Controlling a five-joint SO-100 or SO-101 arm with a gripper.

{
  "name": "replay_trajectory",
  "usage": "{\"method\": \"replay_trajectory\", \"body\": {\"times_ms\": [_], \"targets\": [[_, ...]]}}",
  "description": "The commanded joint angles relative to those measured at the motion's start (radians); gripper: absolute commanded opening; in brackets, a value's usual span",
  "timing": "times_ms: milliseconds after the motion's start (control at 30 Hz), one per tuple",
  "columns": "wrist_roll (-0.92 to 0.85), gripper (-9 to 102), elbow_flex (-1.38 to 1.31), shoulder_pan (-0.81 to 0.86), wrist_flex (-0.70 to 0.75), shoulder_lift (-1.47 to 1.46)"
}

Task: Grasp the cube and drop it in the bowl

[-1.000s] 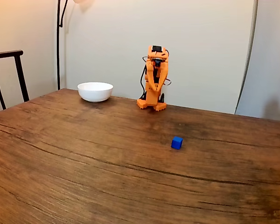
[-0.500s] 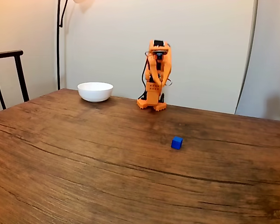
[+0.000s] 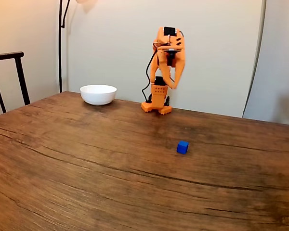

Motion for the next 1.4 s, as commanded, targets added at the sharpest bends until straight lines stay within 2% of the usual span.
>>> {"method": "replay_trajectory", "body": {"times_ms": [0, 600, 700, 867, 1367], "targets": [[-0.008, 0, -0.127, -0.015, -0.006, -0.087], [-0.207, 0, -0.569, -0.095, 0.006, -0.667], [-0.285, 0, -0.632, -0.103, 0.135, -0.726], [-0.408, 6, -0.767, -0.112, 0.367, -0.825], [-0.483, 10, -1.109, -0.127, 0.394, -1.184]]}}
